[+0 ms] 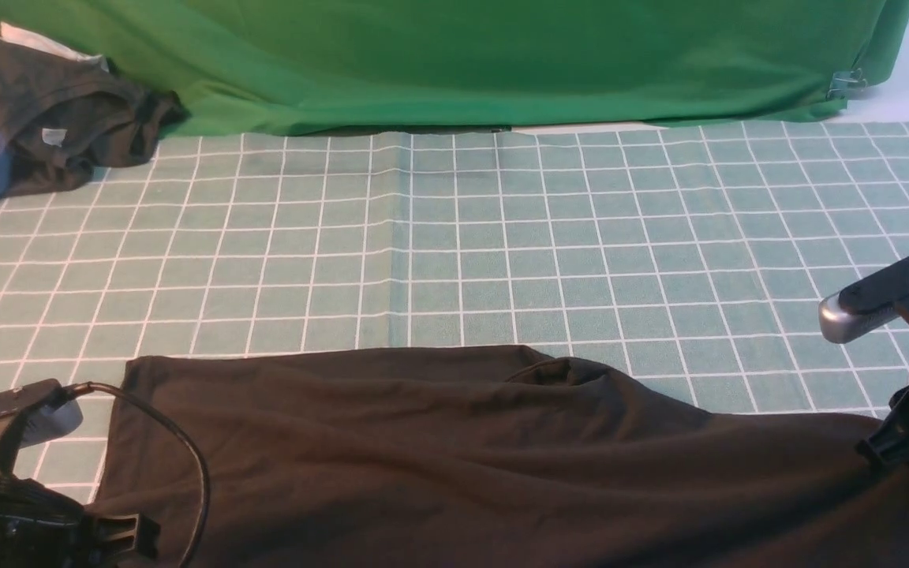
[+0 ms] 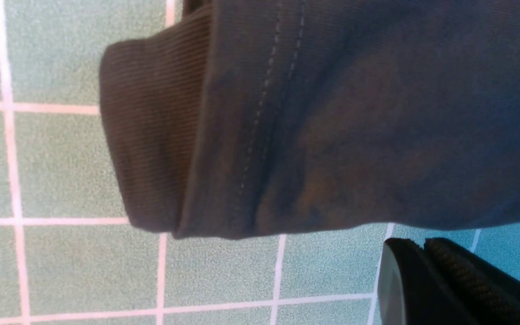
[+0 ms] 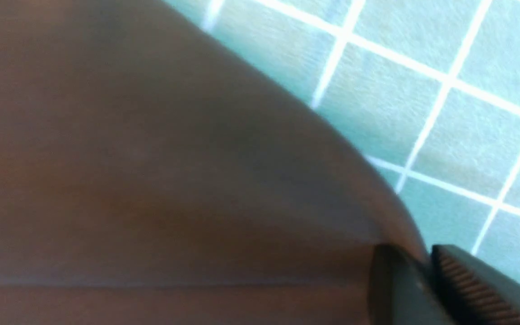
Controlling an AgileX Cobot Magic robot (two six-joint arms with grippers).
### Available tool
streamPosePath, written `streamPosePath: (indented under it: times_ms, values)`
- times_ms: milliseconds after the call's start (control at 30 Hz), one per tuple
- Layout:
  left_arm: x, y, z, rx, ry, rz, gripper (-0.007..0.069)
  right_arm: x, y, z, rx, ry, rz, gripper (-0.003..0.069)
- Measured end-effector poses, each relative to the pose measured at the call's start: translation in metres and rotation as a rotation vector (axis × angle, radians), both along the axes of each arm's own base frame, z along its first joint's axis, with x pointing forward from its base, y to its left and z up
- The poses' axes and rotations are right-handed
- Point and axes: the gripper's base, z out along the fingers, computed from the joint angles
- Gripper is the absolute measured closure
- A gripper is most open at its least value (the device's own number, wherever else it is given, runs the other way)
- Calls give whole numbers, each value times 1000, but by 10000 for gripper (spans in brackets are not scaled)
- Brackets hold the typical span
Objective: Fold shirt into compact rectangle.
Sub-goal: 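Pull the folded dark garment lengthwise by its ends to straighten it flat on the table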
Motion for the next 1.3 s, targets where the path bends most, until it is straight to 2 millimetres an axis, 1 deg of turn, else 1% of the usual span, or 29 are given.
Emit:
streamPosePath:
  times_ms: [67,133,200,267,367,433,567,633,700,767,800,867,933,1000,1100,1233,1300]
  values:
    - [0,0,0,0,0,0,619,0,-1,-5,-12,31,-22,473]
    - [0,0,0,0,0,0,619,-3,-2,-12,-36,105,-40,393]
    - [0,0,0,0,0,-1,617,-7,-5,-15,-77,177,-44,333]
    - [0,0,0,0,0,-1,617,-9,-10,-16,-125,204,-57,287]
    - [0,0,0,0,0,-1,617,-7,-14,-13,-172,196,-102,265]
    - [0,0,0,1,-4,-1,617,-4,-14,-6,-179,175,-132,260]
    - [1,0,0,3,-10,1,617,2,-11,17,-130,82,-164,258]
    - [1,0,0,3,-10,1,617,3,-6,29,-55,27,-179,279]
    - [1,0,0,4,-13,2,617,1,-1,35,6,7,-168,328]
    - [2,1,0,6,-20,4,617,1,5,36,74,8,-161,403]
    - [2,1,0,7,-24,5,617,2,8,36,106,2,-147,462]
    - [2,1,0,8,-27,6,617,4,13,34,160,-3,-139,557]
    - [3,1,0,8,-28,6,617,7,16,30,185,5,-129,605]
    - [3,1,0,8,-28,6,617,10,19,22,200,36,-116,624]
    - [3,1,0,8,-28,6,617,12,20,10,178,97,-98,630]
    - [3,1,0,8,-28,5,617,15,13,-12,62,201,-86,631]
    - [3,1,0,8,-28,5,617,17,8,-17,1,210,-95,631]
